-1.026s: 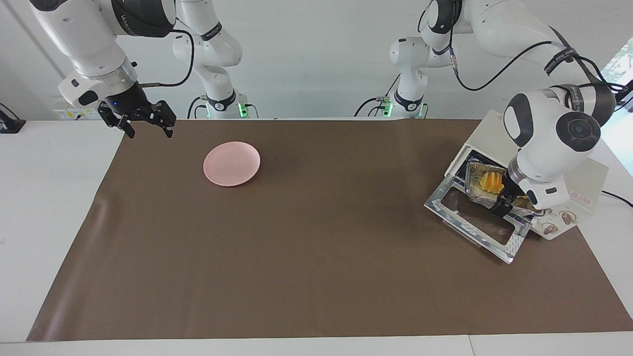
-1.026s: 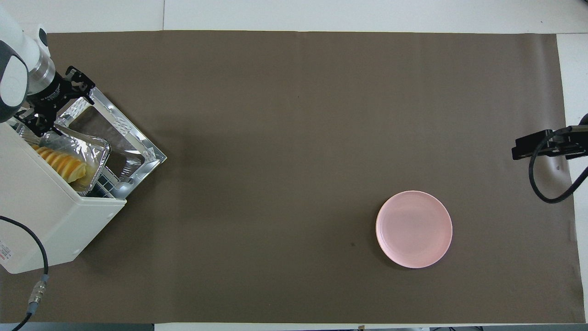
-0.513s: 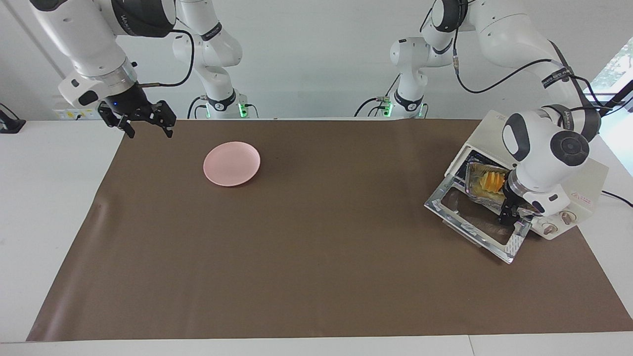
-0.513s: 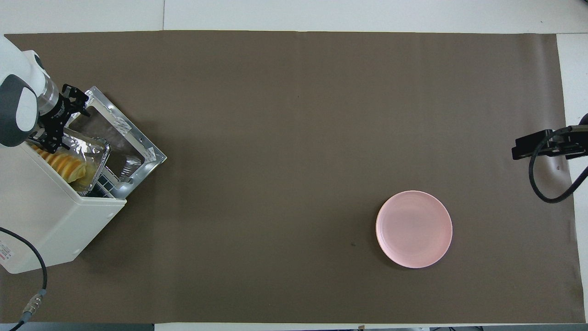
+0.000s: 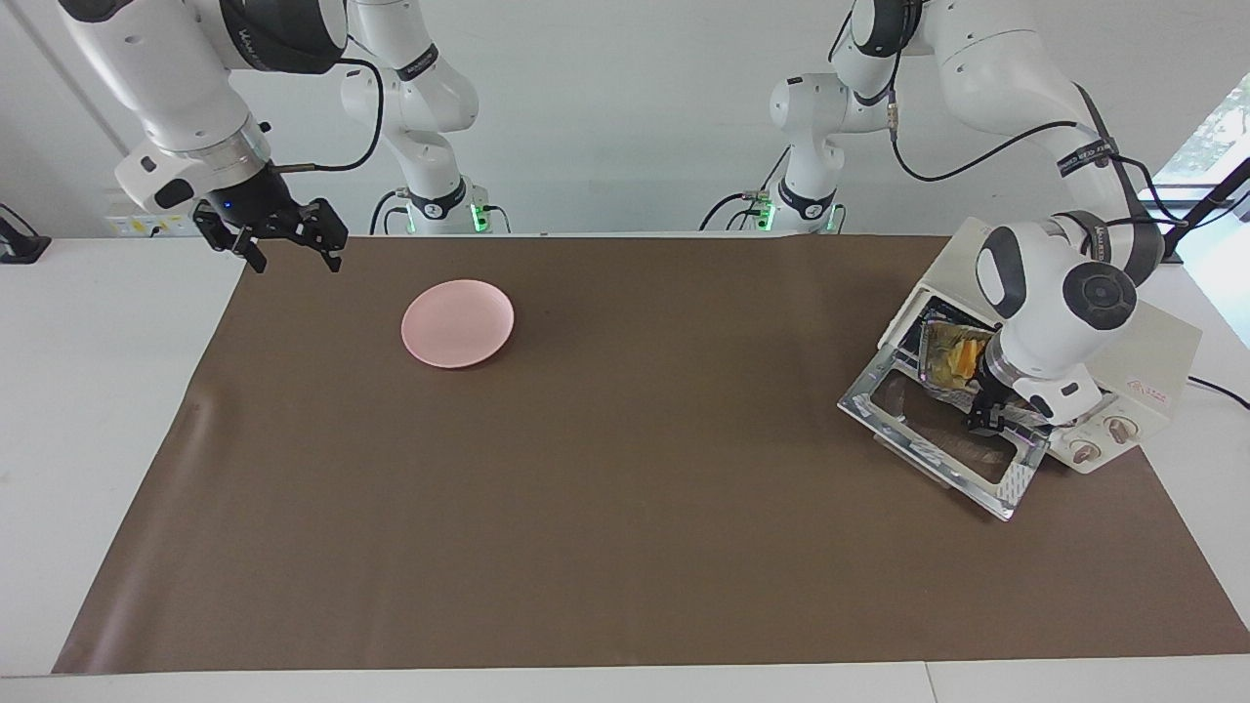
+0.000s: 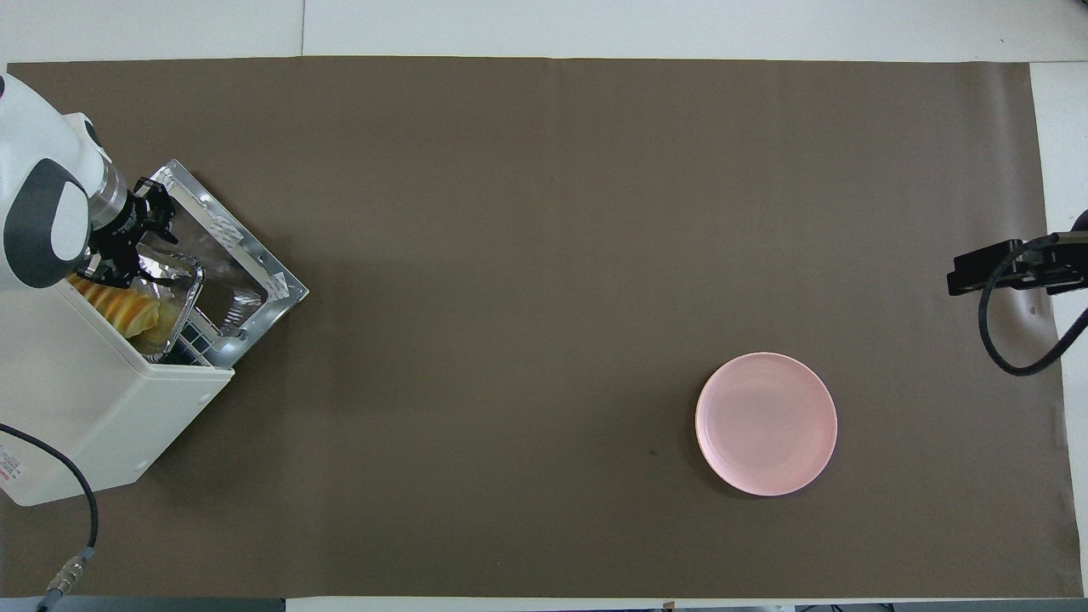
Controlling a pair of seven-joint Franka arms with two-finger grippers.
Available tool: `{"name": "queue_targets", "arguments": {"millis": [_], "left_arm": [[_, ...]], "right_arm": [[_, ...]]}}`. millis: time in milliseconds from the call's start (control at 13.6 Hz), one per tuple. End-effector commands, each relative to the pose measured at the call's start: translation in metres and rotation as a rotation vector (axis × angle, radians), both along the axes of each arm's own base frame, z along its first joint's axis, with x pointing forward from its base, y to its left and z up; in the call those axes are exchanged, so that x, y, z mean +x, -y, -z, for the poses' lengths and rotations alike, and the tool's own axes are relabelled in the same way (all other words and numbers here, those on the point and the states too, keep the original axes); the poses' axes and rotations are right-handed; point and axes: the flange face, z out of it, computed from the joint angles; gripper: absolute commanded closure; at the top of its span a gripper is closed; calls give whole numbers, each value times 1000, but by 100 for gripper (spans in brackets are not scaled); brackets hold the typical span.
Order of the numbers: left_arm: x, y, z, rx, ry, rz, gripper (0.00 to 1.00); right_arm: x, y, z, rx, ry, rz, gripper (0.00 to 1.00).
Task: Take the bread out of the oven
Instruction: 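Reach the left gripper into the oven and grasp the foil tray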
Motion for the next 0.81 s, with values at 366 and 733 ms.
{"name": "queue_targets", "arguments": {"millis": [366, 733], "left_arm": [[0, 34, -17, 13, 23, 118, 100], [19, 138, -45, -11, 79, 286, 100]], "right_arm": [[-2, -1, -3, 11, -5, 15, 0], [-2, -1, -3, 11, -5, 13, 0]]}}
